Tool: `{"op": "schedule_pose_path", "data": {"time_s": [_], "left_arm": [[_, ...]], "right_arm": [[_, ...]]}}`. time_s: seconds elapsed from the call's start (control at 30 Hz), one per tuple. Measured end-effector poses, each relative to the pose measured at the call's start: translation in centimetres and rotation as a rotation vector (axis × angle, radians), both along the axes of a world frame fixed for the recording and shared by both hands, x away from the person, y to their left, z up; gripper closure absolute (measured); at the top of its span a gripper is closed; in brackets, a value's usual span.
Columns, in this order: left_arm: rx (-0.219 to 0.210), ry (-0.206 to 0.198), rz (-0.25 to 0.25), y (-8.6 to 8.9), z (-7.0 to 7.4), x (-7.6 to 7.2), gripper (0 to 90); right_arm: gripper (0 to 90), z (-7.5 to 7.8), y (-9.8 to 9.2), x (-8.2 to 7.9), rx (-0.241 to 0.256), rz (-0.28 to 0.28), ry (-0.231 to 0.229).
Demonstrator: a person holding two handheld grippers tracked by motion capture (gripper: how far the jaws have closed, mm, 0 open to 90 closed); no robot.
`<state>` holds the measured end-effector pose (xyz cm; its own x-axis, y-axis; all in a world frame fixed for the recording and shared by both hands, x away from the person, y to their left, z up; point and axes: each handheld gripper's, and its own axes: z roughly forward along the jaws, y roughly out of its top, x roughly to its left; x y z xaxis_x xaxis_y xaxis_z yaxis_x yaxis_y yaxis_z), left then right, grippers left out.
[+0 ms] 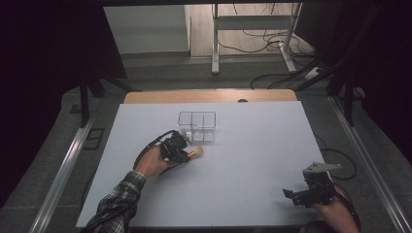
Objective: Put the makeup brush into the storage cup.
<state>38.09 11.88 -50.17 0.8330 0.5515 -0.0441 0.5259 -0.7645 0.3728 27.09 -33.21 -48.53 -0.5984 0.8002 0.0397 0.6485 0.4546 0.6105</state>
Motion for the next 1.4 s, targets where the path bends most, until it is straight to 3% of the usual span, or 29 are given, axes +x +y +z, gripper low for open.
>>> {"op": "schedule_pose_path", "data": {"time_s": [0.63,1.0,1.17,1.4], "left_arm": [[-0.071,-0.043,0.024,0.7,1.2,-1.2,73.1],[-0.087,-0.068,0.025,1.2,1.8,-2.0,73.1],[-0.14,-0.083,0.063,1.7,2.3,-2.5,73.2],[-0.16,-0.099,0.073,2.2,2.7,-3.1,73.1]], "right_arm": [[0.0,0.1,-0.1,0.0,0.015,0.001,-0.009],[0.0,0.1,-0.1,0.0,0.016,0.003,-0.01],[0.0,0.1,-0.1,0.0,0.017,0.002,-0.013],[0.0,0.1,0.0,0.0,0.015,0.002,-0.013]]}}
